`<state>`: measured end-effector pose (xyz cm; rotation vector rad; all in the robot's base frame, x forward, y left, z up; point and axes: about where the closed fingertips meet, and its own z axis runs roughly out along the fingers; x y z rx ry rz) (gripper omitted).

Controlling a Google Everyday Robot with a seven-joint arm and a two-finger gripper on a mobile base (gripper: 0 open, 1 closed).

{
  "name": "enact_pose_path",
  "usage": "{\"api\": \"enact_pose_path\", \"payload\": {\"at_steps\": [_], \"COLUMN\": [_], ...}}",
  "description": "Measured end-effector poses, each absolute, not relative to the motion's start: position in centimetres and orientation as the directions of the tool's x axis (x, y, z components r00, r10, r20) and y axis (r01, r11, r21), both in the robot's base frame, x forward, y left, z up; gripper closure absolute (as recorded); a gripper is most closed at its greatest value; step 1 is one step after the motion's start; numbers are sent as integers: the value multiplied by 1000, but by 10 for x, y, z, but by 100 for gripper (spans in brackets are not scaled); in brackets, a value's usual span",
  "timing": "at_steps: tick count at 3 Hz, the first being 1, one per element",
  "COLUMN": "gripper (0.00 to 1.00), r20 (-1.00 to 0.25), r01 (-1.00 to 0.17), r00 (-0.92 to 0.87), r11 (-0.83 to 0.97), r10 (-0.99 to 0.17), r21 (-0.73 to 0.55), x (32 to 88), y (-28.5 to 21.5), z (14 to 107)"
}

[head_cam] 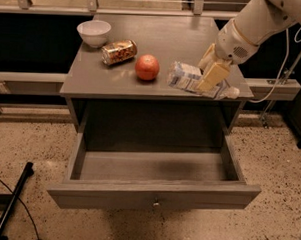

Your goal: Place blue plastic bottle into top drawer

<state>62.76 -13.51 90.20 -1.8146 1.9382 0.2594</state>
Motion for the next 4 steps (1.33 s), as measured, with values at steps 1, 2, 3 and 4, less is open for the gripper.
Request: {"api": "enact_pose_path", "payload": {"at_steps": [1, 2, 3, 4], "gripper": [100, 100, 100, 100], "r20": [-439, -385, -309, -256], "r01": [-985, -969, -958, -977], "r00": [-28, -5, 32, 84], "r11": [101, 99, 59, -30], "r10": [-898, -923, -951, -963], "r21": [-143, -226, -282, -210], "x": [619, 608, 598, 577], "y": [-127, -132, -122, -103], "z": [861, 829, 781, 713]}}
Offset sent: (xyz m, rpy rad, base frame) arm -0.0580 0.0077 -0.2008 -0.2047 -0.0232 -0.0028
